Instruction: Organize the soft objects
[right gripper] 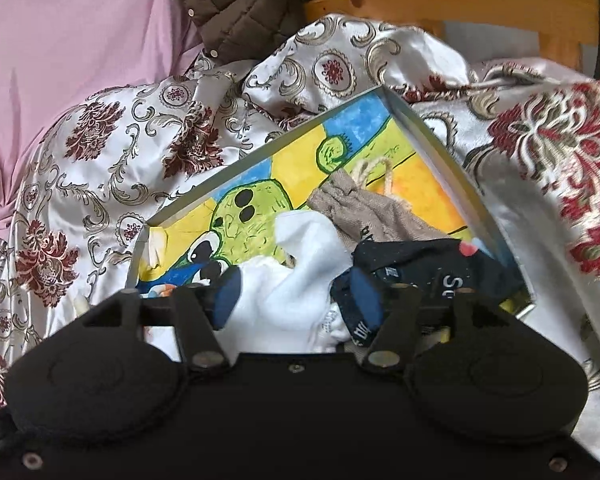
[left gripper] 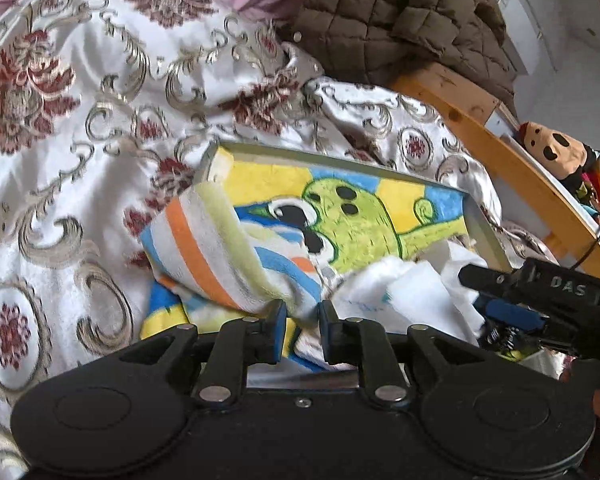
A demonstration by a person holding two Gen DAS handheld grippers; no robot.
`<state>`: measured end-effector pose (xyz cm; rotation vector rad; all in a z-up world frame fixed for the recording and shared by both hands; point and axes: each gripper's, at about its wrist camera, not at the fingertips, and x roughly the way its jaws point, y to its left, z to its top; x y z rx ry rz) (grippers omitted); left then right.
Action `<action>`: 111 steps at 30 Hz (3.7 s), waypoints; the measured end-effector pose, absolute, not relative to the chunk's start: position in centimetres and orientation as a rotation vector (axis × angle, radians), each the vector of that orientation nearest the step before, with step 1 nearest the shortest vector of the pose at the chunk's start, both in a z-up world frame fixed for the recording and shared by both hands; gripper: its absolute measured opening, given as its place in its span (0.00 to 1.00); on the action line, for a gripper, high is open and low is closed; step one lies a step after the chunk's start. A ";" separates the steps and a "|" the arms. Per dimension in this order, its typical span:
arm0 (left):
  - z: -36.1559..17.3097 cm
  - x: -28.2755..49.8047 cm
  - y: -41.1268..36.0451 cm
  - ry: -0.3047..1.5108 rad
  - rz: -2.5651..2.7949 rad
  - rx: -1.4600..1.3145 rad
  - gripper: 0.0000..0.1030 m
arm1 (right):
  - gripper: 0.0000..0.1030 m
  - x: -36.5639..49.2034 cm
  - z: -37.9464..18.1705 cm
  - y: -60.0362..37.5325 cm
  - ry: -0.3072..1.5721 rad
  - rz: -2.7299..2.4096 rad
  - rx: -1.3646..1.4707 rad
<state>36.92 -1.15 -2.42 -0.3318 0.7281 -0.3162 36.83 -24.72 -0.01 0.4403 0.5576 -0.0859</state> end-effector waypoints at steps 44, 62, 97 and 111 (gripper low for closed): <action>7.2 11.1 -0.3 0.195 -0.138 -0.279 0.99 | 1.00 7.2 8.7 -27.2 0.063 -0.014 0.378; 4.1 4.1 0.5 0.384 -0.046 -0.165 0.99 | 0.99 1.1 6.8 -21.8 0.211 -0.010 0.049; 1.4 8.8 -1.6 0.585 -0.130 0.080 0.99 | 0.99 8.0 2.7 -16.0 0.474 0.184 -0.476; 1.7 12.1 -2.4 0.514 -0.222 0.249 0.99 | 0.99 9.3 1.3 -14.9 0.445 0.326 -0.666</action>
